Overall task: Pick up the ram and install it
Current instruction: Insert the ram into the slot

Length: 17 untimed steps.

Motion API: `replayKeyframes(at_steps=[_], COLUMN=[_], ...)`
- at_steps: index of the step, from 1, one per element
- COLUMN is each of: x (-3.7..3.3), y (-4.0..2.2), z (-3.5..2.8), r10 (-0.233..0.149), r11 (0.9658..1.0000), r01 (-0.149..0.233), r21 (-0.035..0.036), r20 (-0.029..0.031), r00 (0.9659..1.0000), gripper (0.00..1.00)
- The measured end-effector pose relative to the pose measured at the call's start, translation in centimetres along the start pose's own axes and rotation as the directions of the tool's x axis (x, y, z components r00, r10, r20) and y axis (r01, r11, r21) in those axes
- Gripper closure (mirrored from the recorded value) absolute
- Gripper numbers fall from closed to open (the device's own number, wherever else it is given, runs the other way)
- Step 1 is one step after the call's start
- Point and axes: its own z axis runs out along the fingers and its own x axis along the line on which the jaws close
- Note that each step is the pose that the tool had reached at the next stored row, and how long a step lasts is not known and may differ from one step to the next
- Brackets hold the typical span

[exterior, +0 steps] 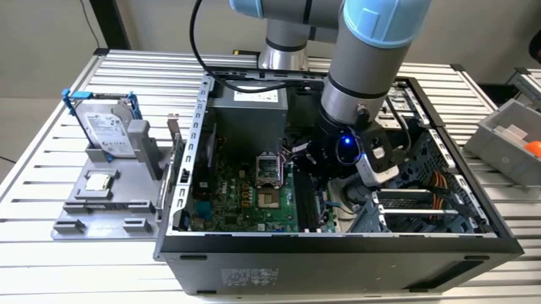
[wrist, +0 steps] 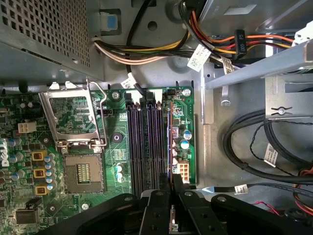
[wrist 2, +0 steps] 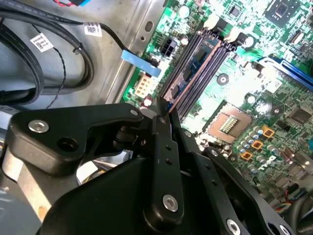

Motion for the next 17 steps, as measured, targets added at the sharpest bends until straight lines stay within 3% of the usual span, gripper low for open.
replayKeyframes(at_steps=[17], x=[0.38], y=[-0.16], z=[0.88], r10=[-0.004], r11=[1.0], r01=[0.004], r21=[0.0002], r20=[0.0002], r00=[1.0], gripper=[1.0])
